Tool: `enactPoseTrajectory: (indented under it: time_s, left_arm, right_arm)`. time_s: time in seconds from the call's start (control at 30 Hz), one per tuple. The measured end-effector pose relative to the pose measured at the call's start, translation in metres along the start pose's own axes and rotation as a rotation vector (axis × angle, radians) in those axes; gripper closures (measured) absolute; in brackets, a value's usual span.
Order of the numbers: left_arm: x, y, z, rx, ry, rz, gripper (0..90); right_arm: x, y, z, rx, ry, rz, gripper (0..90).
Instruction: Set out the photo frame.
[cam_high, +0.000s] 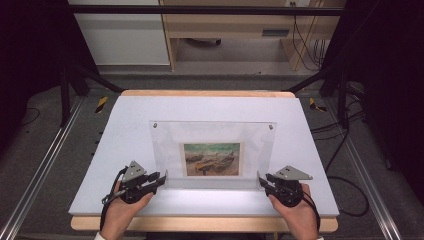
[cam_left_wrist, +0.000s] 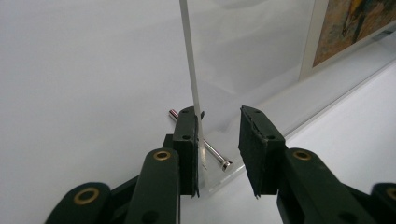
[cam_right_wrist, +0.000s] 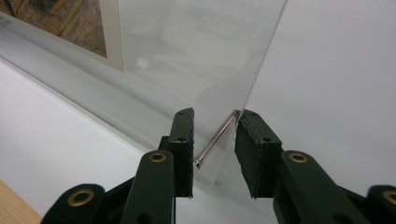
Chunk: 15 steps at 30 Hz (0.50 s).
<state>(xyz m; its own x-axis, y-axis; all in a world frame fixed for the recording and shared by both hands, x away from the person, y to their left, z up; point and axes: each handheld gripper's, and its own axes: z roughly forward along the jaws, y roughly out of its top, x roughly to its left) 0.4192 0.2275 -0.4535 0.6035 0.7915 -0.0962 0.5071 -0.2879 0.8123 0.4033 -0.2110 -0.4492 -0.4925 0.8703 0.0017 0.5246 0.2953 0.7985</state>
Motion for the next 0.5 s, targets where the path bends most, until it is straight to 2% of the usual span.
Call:
enactPoseTrajectory:
  time_s: [0.5]
  left_arm:
    - [-0.0022,-0.0030,-0.0004,0.019,-0.005,0.014,67.0]
  right_arm:
    - [0.0026,-0.0034,-0.0014,0.012,0.008,-0.001,67.1]
